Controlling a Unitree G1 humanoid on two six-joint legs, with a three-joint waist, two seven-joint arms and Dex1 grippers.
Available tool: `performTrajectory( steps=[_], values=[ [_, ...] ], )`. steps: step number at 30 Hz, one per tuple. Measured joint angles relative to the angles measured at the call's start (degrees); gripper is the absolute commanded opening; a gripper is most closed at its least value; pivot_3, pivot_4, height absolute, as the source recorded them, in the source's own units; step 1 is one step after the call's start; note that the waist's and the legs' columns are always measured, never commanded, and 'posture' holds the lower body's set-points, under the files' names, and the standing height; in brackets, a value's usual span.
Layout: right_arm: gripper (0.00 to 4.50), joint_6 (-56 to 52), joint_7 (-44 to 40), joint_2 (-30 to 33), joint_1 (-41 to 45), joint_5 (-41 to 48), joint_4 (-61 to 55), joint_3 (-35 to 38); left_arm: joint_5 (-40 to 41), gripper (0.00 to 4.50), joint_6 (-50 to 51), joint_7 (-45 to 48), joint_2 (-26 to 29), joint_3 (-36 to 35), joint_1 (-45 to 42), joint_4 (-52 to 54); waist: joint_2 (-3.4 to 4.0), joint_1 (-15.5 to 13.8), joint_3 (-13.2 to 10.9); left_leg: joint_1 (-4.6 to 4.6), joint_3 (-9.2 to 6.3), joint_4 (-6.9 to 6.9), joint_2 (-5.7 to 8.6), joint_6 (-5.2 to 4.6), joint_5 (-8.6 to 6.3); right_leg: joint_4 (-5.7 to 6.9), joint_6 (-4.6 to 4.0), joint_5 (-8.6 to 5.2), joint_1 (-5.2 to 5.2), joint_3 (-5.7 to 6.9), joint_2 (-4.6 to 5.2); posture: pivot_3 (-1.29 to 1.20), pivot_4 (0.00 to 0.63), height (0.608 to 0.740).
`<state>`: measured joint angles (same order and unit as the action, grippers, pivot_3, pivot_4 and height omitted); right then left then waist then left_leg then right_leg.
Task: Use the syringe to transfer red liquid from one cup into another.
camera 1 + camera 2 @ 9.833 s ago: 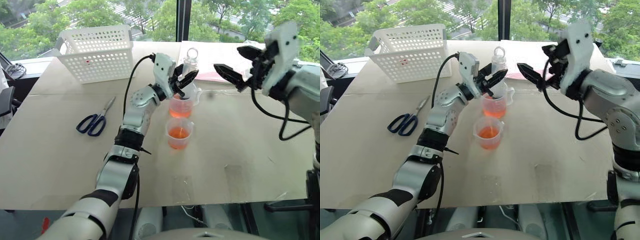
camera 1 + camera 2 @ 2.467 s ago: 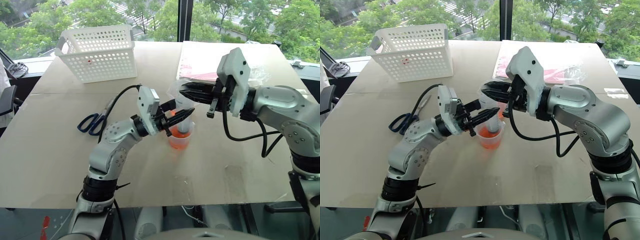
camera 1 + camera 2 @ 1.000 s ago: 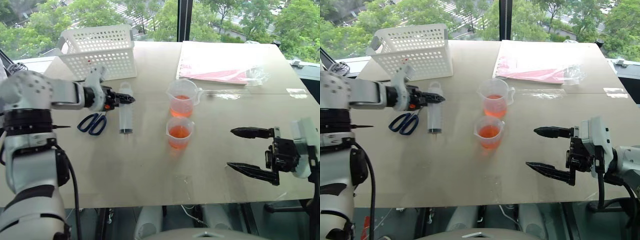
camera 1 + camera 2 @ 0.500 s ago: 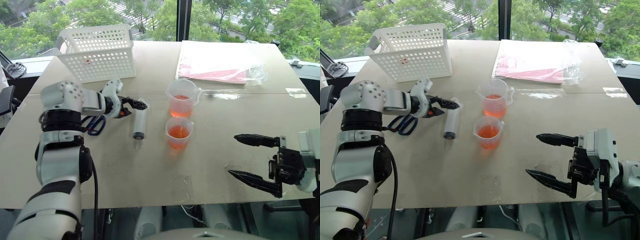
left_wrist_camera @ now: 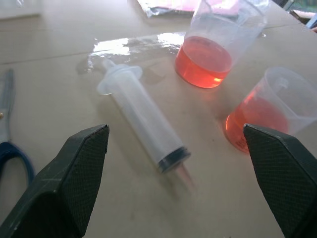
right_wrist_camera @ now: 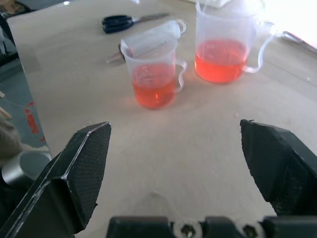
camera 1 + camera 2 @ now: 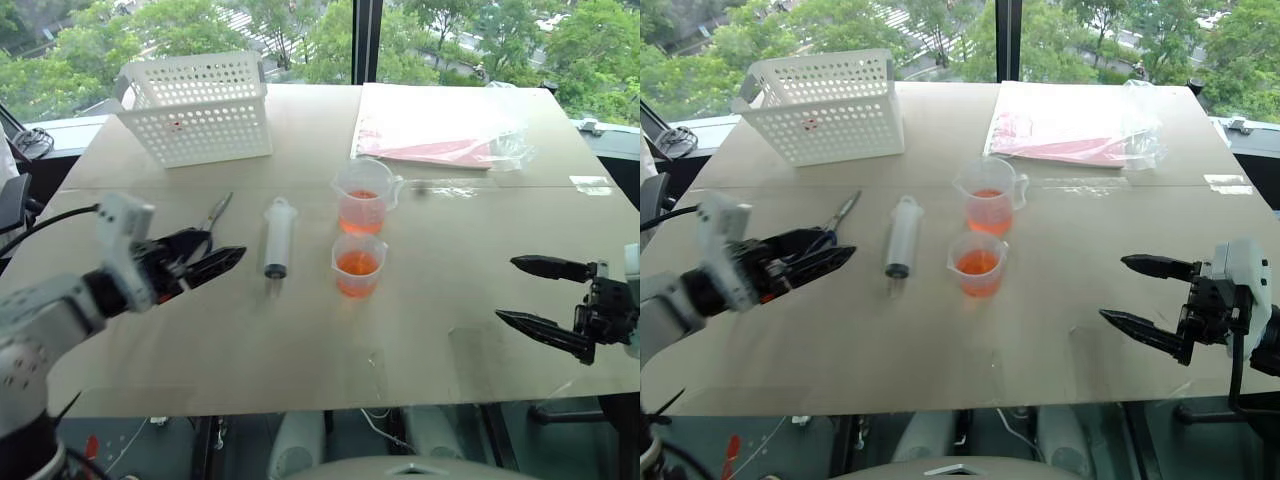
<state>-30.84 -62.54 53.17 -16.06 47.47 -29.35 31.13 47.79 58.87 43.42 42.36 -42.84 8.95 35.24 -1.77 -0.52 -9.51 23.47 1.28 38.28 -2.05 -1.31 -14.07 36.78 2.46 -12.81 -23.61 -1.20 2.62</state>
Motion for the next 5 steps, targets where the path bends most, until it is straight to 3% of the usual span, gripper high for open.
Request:
performTrajectory(
  steps=[3, 5],
  values=[
    [4.50, 1.0, -2.5, 0.3, -0.1, -2.1, 3.9, -0.2, -4.1, 4.40, -8.0, 4.1, -2.4, -0.5, 10.8, 1.0, -0.05, -0.3, 0.0, 0.04, -0.02, 0.01, 0.00, 0.00, 0.00, -0.02, 0.02, -0.01, -0.06, 0.06, 0.02, 0.00, 0.150, 0.740],
    [4.50, 1.8, -3.7, 0.3, -0.1, -3.4, 5.9, -0.4, -5.9, 4.40, -11.8, 5.3, -3.6, -0.4, 13.5, 1.2, -0.02, -0.7, 0.0, 0.07, -0.12, 0.02, 0.00, 0.00, 0.00, -0.03, 0.13, -0.09, -0.08, 0.18, 0.00, 0.00, 0.150, 0.740]
  ],
)
